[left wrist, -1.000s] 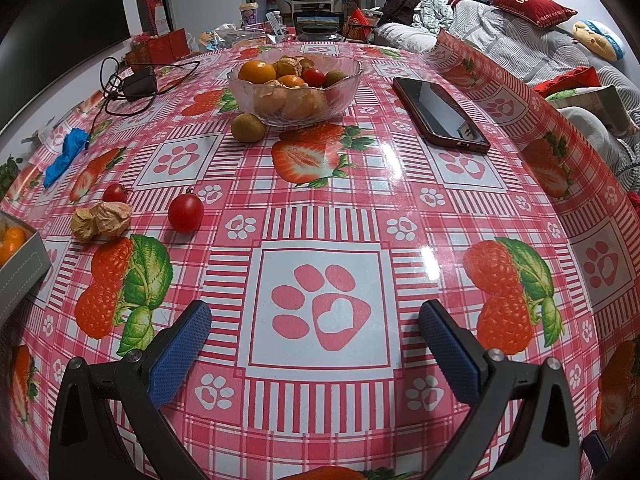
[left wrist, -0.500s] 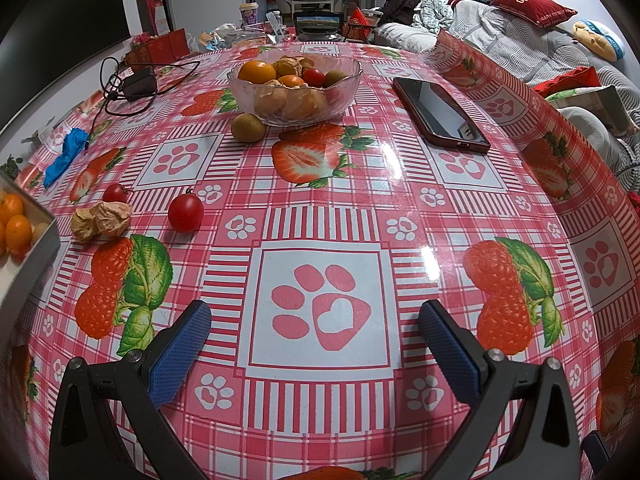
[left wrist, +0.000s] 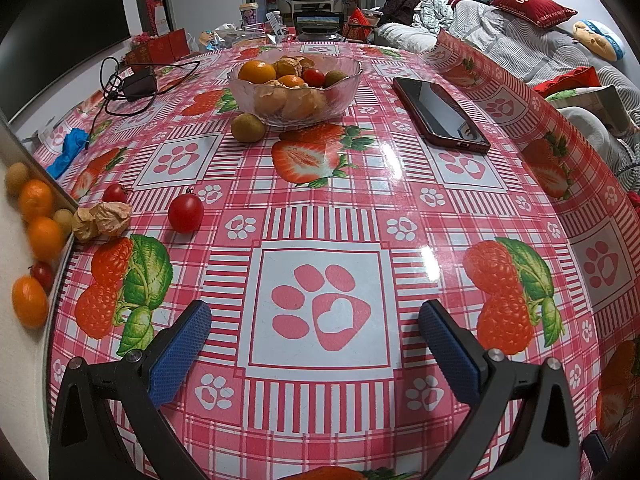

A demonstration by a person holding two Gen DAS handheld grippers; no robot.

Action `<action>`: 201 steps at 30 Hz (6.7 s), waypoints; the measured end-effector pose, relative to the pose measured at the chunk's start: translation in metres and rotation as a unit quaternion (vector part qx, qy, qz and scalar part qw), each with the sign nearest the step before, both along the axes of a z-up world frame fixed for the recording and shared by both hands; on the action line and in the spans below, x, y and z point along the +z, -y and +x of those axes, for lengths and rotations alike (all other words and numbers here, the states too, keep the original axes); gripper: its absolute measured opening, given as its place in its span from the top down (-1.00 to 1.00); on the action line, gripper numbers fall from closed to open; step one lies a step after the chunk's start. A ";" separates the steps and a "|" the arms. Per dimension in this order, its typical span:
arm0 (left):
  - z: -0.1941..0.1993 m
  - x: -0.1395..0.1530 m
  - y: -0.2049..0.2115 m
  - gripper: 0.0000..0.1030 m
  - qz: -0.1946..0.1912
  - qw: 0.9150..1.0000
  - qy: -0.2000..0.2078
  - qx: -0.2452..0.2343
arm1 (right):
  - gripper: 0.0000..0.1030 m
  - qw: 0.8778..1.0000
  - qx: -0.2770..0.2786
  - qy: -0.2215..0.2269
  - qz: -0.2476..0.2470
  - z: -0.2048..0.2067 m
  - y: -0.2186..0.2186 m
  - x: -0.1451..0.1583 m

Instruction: Organize fruits

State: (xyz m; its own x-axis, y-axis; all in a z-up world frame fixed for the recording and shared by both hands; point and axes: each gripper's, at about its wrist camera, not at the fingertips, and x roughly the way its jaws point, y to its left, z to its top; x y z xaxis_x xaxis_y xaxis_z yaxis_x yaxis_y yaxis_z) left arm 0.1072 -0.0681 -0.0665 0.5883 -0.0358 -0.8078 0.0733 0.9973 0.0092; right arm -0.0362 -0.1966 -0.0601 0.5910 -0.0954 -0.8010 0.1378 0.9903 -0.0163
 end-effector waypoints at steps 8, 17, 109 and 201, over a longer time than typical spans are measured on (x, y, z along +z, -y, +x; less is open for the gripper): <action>0.000 0.000 0.000 -1.00 0.000 1.000 0.001 0.000 | -1.00 1.000 0.000 0.001 -0.001 0.000 -0.001 0.000; 0.000 0.000 0.000 -1.00 0.000 1.000 0.002 0.000 | -1.00 1.000 0.000 0.000 -0.002 0.000 -0.001 0.000; -0.058 0.040 -0.148 -1.00 0.002 1.000 -0.022 0.001 | -1.00 0.999 -0.009 -0.043 0.006 0.013 -0.002 0.002; -0.130 0.050 -0.392 0.21 0.005 0.989 0.008 0.150 | 0.26 0.936 0.346 -0.054 0.046 0.075 -0.394 0.066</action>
